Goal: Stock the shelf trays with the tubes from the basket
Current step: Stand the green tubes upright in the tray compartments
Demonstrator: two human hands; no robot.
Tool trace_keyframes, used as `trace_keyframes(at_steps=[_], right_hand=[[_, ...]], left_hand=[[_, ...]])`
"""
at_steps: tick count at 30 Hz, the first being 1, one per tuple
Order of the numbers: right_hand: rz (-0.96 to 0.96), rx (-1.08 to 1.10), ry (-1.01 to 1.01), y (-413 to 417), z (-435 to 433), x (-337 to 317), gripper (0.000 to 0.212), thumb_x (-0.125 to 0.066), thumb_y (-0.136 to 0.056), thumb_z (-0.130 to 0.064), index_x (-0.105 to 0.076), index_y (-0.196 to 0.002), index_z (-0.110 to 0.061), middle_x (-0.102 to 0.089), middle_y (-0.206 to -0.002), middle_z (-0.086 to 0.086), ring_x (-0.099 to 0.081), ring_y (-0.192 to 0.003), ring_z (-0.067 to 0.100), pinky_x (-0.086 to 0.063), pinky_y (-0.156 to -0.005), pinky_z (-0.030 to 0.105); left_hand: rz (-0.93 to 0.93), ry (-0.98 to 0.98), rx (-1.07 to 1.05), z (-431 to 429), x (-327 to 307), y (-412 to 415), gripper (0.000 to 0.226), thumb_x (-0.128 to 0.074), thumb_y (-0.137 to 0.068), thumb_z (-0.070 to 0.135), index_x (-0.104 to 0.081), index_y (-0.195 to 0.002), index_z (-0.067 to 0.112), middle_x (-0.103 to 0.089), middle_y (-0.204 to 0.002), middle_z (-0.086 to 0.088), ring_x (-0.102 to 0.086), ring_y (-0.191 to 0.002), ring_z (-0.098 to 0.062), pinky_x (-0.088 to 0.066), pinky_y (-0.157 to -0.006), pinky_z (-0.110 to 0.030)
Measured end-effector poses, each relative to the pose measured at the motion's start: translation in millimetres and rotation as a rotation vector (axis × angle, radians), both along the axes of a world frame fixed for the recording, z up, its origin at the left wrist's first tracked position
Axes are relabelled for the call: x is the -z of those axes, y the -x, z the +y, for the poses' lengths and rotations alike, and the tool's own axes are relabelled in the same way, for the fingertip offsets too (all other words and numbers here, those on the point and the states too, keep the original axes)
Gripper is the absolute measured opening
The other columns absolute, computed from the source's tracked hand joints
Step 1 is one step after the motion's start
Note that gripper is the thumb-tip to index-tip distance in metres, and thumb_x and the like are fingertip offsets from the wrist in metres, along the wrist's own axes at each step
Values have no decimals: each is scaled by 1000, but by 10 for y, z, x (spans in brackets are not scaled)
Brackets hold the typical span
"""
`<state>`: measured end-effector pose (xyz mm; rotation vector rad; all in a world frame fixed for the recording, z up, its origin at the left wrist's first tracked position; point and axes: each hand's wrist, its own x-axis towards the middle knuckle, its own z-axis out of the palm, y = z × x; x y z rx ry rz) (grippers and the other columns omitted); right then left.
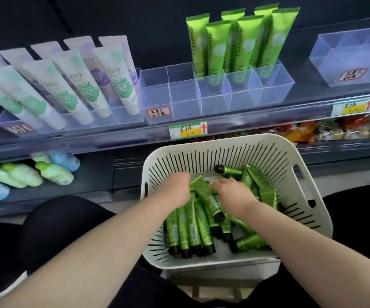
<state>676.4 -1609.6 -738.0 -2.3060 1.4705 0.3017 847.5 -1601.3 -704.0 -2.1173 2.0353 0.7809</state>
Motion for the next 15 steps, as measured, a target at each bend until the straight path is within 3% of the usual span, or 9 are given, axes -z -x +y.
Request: trace_keyframes(at_steps=[5, 9, 12, 15], right_hand=[[-19, 75, -130, -108, 20, 277, 49, -51, -90, -9, -35, -136, -17, -59, -116, 9, -57, -101, 29, -51, -78, 38], [-223, 272, -179, -148, 32, 310, 45, -46, -95, -15, -33, -138, -17, -65, -104, 10, -62, -88, 27, -48, -65, 33], [-308, 328, -165, -211, 22, 305, 44, -47, -95, -15, -34, -137, -14, -62, -107, 11, -59, -91, 26, -51, -71, 38], [-225, 368, -153, -288, 1, 318, 44, -53, -93, -17, -36, -132, -11, -51, -121, 14, -54, -103, 29, -49, -79, 38]], left_hand=[[1, -66, -50, 57, 209, -33, 23, -56, -93, 8, -61, -115, 13, -59, -104, 0, -57, -93, -17, -46, -78, -27], [10, -46, -74, 41, 276, -2, 17, -54, -94, 10, -60, -110, 13, -57, -100, 0, -51, -85, -15, -42, -73, -26], [12, -31, -108, 14, 301, -30, 17, -53, -94, 8, -60, -110, 12, -55, -93, 2, -52, -83, -15, -42, -70, -26], [4, -43, -146, -14, 307, -71, 21, -54, -94, 7, -60, -114, 9, -56, -97, -1, -53, -86, -17, -45, -75, -27]])
